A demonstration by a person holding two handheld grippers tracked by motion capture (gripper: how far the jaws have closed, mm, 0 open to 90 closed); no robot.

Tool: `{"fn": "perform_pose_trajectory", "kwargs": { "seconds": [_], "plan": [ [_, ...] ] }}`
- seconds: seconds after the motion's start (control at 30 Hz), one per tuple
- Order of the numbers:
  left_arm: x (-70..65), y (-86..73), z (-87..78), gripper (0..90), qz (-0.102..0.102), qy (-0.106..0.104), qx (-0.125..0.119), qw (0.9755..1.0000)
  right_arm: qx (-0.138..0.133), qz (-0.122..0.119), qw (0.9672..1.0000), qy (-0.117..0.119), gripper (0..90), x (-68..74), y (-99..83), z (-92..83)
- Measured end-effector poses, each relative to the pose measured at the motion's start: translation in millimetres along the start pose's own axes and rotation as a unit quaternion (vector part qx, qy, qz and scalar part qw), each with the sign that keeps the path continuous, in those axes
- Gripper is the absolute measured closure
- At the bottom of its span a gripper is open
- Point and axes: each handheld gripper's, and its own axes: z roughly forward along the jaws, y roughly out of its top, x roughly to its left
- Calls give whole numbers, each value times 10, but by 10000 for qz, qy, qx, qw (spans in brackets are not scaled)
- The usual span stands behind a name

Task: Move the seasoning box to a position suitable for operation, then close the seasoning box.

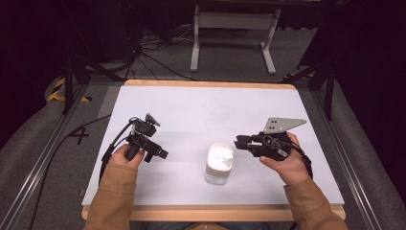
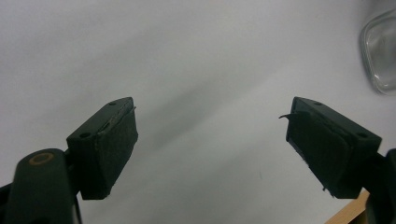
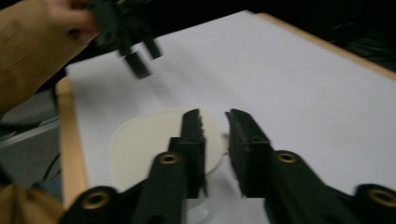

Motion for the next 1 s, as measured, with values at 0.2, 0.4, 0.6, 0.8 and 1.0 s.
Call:
{"fn": "perform_pose_trajectory", "kwargs": {
  "seconds": [0.2, 0.4, 0.6, 0.8, 1.0],
  "plan": [
    [-7, 19, 13, 167, 7, 13, 7, 10000, -81, 610, 9972, -428, 611, -218, -99, -64],
    [-5, 27, 9, 167, 34, -7, 20, 10000, -20, 897, 9925, -826, 591, -441, -225, -141],
    [-22, 40, 16, 167, 51, -50, 22, 10000, 22, 1034, 9899, -969, 584, -548, -308, -201],
    [-14, 54, 12, 167, 30, -51, -7, 10000, 191, 1047, 9868, -1220, 567, -670, -403, -261],
    [7, 26, -1, 167, -11, -53, -49, 10000, 292, 1147, 9832, -1390, 554, -801, -497, -306]
  ]
}}
